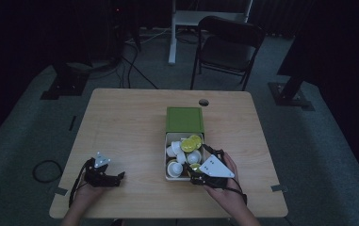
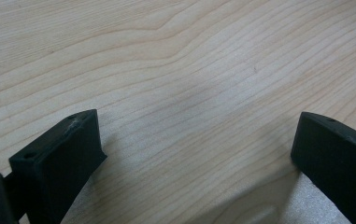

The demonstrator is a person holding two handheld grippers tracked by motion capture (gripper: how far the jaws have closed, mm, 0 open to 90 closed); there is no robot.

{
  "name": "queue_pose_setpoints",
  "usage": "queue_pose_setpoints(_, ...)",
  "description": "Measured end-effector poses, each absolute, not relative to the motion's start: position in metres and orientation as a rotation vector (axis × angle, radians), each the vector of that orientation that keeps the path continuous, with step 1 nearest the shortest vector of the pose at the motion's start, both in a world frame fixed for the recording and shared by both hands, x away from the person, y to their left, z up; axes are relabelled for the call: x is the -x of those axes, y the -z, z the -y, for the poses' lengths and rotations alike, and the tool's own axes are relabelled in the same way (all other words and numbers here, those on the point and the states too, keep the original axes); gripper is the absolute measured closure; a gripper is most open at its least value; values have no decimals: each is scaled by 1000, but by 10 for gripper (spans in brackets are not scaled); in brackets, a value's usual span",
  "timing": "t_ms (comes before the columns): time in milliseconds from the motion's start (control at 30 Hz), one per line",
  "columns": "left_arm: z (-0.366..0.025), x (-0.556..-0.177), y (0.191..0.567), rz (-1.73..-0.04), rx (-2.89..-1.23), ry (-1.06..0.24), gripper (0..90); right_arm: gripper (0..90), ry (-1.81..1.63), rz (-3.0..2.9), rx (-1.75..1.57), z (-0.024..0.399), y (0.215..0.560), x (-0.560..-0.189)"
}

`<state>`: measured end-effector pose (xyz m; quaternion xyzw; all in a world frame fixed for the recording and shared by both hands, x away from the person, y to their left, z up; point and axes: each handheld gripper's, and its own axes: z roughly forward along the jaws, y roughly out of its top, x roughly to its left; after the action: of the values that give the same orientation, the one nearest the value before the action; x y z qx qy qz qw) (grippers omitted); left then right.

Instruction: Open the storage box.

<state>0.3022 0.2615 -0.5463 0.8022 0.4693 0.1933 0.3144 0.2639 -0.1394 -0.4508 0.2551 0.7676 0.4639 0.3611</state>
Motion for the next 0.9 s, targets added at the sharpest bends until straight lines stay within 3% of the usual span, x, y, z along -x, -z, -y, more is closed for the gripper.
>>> queue_pose_setpoints(900,-261,-302,546,-1238,-2113,-510,21,139,-1283,-1880,-917,191,460,-286)
